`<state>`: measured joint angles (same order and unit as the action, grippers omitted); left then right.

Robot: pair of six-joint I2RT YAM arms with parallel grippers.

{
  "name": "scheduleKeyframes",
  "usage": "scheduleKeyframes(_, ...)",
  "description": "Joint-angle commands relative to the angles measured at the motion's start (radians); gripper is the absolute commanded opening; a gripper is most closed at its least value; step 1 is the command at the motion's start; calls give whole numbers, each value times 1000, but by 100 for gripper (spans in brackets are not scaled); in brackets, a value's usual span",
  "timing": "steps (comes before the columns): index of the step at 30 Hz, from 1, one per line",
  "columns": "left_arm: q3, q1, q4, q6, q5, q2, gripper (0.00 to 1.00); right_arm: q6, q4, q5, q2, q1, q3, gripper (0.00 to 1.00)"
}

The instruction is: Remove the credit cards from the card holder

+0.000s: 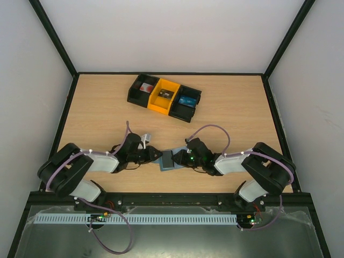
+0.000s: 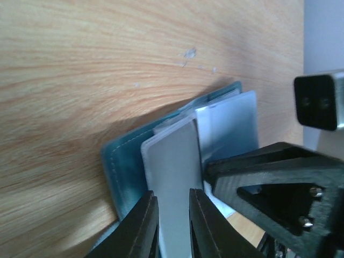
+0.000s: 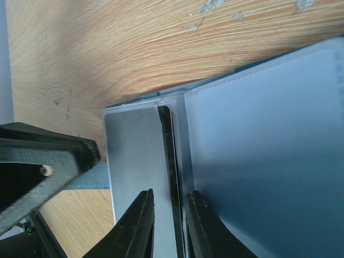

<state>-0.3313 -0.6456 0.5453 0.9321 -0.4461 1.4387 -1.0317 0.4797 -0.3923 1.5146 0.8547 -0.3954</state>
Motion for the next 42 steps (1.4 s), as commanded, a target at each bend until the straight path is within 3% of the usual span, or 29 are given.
scheduleKeyframes(1, 14, -5, 118, 6, -55, 76, 16, 9, -27, 2, -14, -3, 15, 18)
scheduleKeyframes(8, 10, -5, 130, -8, -52, 128, 3, 10, -16, -7, 15, -3, 17, 17)
scheduleKeyframes(27, 15, -14, 69, -44, -3, 162, 3, -22, 64, -51, 49, -3, 22, 15)
scheduleKeyframes(42, -56, -32, -93, -3, 32, -70, 29, -16, 38, -24, 23, -3, 27, 14)
